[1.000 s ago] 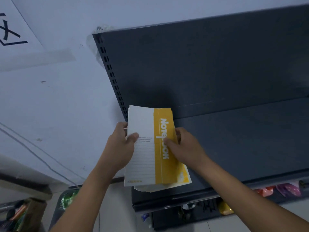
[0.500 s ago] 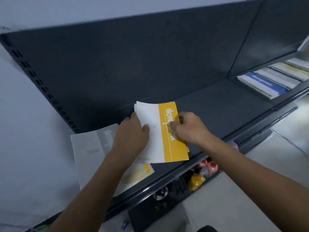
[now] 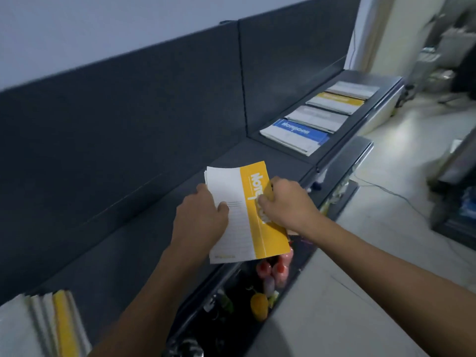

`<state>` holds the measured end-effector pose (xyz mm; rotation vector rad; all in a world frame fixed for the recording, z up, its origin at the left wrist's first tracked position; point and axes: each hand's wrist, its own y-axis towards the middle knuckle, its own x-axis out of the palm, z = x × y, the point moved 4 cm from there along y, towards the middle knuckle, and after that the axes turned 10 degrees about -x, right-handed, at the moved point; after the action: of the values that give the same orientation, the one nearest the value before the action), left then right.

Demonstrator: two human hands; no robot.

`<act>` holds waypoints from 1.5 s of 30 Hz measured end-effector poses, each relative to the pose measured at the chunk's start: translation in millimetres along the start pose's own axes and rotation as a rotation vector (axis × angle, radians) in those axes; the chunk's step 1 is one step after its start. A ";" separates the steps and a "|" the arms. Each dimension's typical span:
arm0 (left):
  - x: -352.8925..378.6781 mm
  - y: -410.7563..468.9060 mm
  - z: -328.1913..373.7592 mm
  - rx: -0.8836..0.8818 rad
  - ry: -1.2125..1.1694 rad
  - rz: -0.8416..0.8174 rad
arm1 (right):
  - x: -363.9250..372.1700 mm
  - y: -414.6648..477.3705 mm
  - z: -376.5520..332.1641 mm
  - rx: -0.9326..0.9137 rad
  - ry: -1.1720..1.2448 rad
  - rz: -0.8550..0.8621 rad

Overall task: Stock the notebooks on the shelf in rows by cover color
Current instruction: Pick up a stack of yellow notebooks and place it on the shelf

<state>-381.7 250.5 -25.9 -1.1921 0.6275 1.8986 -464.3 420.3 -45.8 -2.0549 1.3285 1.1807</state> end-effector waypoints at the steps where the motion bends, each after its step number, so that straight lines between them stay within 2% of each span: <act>1: 11.5 4.1 20.7 0.010 -0.003 -0.005 | -10.6 5.3 21.2 0.008 -0.003 0.010; 8: 72.3 29.5 138.0 0.055 0.010 -0.054 | -76.6 29.6 130.7 0.066 -0.029 0.043; 24: 177.2 147.7 348.0 0.221 0.036 -0.070 | -188.2 142.8 303.8 0.169 -0.079 0.120; 31: 225.3 207.3 433.0 0.234 0.009 -0.088 | -232.4 206.0 382.5 0.202 -0.079 0.114; 40: 280.5 259.6 533.6 0.218 0.100 -0.092 | -270.6 270.2 486.5 0.241 -0.010 0.077; 45: 315.5 283.1 589.4 0.175 0.077 -0.068 | -298.3 311.0 546.0 0.185 0.062 0.022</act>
<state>-992.3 642.2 -53.9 -1.1627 0.7685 1.7106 -1027.1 828.3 -69.4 -1.9633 1.4355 0.9707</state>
